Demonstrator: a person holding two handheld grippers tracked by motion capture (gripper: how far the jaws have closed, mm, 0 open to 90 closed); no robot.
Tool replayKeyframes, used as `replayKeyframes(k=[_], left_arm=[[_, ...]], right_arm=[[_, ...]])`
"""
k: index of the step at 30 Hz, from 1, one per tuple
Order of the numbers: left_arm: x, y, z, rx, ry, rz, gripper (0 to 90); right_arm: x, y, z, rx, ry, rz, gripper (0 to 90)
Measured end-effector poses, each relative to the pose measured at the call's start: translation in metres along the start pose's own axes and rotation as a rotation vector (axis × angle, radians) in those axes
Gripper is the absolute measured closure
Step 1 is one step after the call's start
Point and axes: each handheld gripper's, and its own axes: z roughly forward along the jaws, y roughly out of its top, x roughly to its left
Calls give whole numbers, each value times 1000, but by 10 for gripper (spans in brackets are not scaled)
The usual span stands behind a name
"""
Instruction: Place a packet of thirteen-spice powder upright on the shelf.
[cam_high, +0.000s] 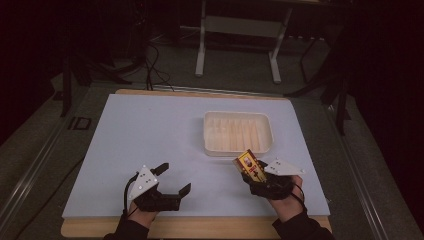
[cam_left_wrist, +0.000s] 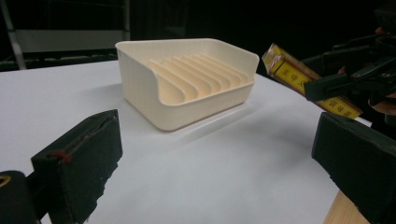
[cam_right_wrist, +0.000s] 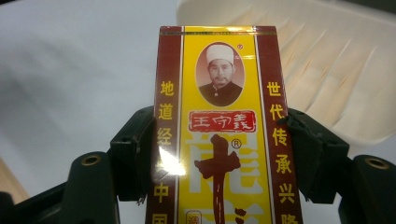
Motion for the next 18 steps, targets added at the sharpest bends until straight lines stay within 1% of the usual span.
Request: replayKeyframes(k=[1,2,4,6,8,11,13,15,18], left_arm=[[-2,3,1,-1,3,-1,27],[-4,6,1,-4,-5,-6,27],[-9,12,2,-28,-26,-12,27],[-14,18,2,-43,-41,-4,27],[-20,23,3,-41,-51,-6,33],[-27,30,7,0,-72,-26,34],[-31,32,10,18,-97,-53,34],[-36,34,14,24,-93,-63,34],[-41,37,21,19,-91,-68,34]], right_arm=[[2,5,-5,-43,-7,-18,322],[3,7,-7,-67,-16,-29,322],[5,11,-10,-106,-25,-53,322],[8,15,-14,-141,-29,-72,322],[10,17,-17,-174,-38,-82,321],[14,17,-19,-200,-35,-99,321],[17,17,-20,-202,-34,-112,321],[18,17,-20,-208,-34,-111,321],[20,17,-21,-214,-29,-115,321]])
